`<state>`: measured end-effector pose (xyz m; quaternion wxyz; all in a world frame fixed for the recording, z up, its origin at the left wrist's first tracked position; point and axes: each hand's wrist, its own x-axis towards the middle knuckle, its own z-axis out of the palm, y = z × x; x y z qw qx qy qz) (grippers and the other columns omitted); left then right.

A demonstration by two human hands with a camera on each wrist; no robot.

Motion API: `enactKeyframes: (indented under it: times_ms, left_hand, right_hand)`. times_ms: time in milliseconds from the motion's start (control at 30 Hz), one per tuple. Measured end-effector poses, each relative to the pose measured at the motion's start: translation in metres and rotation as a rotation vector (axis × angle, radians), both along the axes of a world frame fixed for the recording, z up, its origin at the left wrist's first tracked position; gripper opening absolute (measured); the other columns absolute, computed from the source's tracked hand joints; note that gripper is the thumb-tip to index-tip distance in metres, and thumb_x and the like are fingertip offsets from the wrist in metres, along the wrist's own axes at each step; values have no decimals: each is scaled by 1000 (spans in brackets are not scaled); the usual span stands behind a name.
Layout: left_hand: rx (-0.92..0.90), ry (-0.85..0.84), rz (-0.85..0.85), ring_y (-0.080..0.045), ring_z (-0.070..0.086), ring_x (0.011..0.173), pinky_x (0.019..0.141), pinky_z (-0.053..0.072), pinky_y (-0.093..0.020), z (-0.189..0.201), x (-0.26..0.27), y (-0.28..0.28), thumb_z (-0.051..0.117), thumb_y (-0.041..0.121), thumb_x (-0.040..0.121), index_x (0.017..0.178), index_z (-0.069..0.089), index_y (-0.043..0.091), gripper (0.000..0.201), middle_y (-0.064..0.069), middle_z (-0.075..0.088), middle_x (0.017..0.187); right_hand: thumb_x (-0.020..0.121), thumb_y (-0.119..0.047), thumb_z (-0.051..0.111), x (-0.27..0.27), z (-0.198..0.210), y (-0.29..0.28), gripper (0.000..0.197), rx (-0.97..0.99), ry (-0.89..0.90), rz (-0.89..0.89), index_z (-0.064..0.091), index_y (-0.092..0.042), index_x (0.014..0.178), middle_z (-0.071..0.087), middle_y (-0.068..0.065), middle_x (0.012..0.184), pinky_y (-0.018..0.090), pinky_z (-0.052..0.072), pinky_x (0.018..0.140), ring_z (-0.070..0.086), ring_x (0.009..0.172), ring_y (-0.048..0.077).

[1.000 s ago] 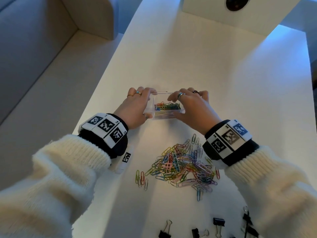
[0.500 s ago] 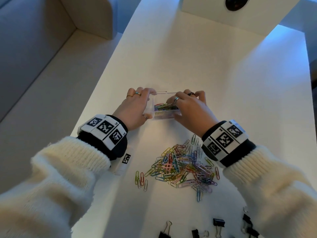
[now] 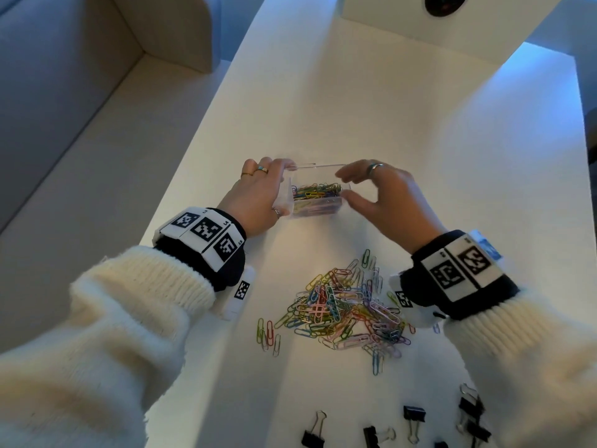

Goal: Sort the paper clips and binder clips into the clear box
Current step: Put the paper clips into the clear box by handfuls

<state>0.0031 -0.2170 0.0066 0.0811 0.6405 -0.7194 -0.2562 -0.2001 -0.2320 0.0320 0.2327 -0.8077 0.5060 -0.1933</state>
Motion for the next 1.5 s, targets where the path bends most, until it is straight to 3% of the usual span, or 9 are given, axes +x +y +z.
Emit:
enactKeyframes:
  times_ms: [133, 267, 400, 533, 667, 833, 1033, 1333, 1500]
  left_hand:
    - [-58, -65, -26, -30, 22, 132, 110, 25, -45, -1, 3, 1, 63, 21, 83, 145, 13, 19, 80, -9, 25, 145]
    - [-406, 16, 45, -26, 24, 133, 111, 24, -55, 7, 11, 31, 67, 19, 78, 141, 28, 16, 74, -10, 30, 145]
    - [-401, 117, -38, -21, 31, 125, 109, 21, -28, -3, 14, 88, 48, 29, 83, 134, 36, 15, 54, -12, 39, 139]
    - [115, -49, -272, -13, -11, 143, 116, 1, -34, -33, 5, 147, 8, 77, 76, 145, -14, 25, 89, 6, -20, 154]
    - [275, -293, -337, -24, -40, 129, 111, -17, -42, -53, -16, 161, -26, 75, 59, 131, -40, 28, 87, 4, -49, 133]
    - [294, -312, -344, -24, -38, 131, 113, -17, -44, -52, -53, 146, -8, 66, 72, 127, -40, 19, 79, 0, -45, 138]
    - [264, -242, -271, -20, -33, 136, 115, -15, -40, -43, -75, 128, 19, 56, 92, 137, -32, 19, 78, 2, -38, 145]
    - [242, -95, -289, -15, -19, 142, 115, -9, -31, -26, -83, 125, 28, 45, 96, 147, -9, 21, 67, 2, -16, 155]
    - [322, -173, -244, -23, -23, 141, 115, -7, -31, -28, -66, 142, 38, 46, 93, 145, -16, 17, 80, -2, -23, 153]
  right_hand:
    - [91, -21, 53, -27, 0, 14, 24, 109, -15, -90, 59, -18, 113, 65, -4, 106, -3, 34, 77, 58, 95, 8]
    - [96, -27, 41, -52, -14, 36, 34, 369, 140, -92, 47, -21, 129, 56, -1, 127, 18, 35, 93, 53, 113, 14]
    - [97, -36, 34, -59, -30, 67, 50, 551, 297, 33, 24, -20, 143, 27, -1, 150, 24, 22, 107, 30, 135, 14]
    - [96, -40, 30, -59, -45, 91, 59, 537, 386, 141, 9, -18, 147, 0, -4, 156, 27, 4, 114, -3, 142, 11]
    - [97, -42, 26, -56, -48, 104, 60, 504, 451, 206, 3, -19, 147, -4, -4, 155, 35, 6, 118, -9, 142, 11]
    - [96, -39, 31, -59, -42, 116, 56, 535, 339, 211, 10, -26, 146, 4, -9, 155, 37, 6, 118, -3, 142, 11]
    - [97, -36, 33, -79, -38, 131, 58, 621, 188, -273, 7, -22, 146, -4, 1, 156, 38, 2, 114, -12, 142, 23]
    - [96, -38, 35, -72, -41, 147, 57, 551, 164, -215, 11, -25, 146, 1, -1, 156, 34, 7, 115, -6, 143, 18]
    - [93, -48, 32, -82, -48, 150, 67, 614, 285, -177, 2, -22, 146, -10, -2, 155, 39, 3, 117, -18, 140, 17]
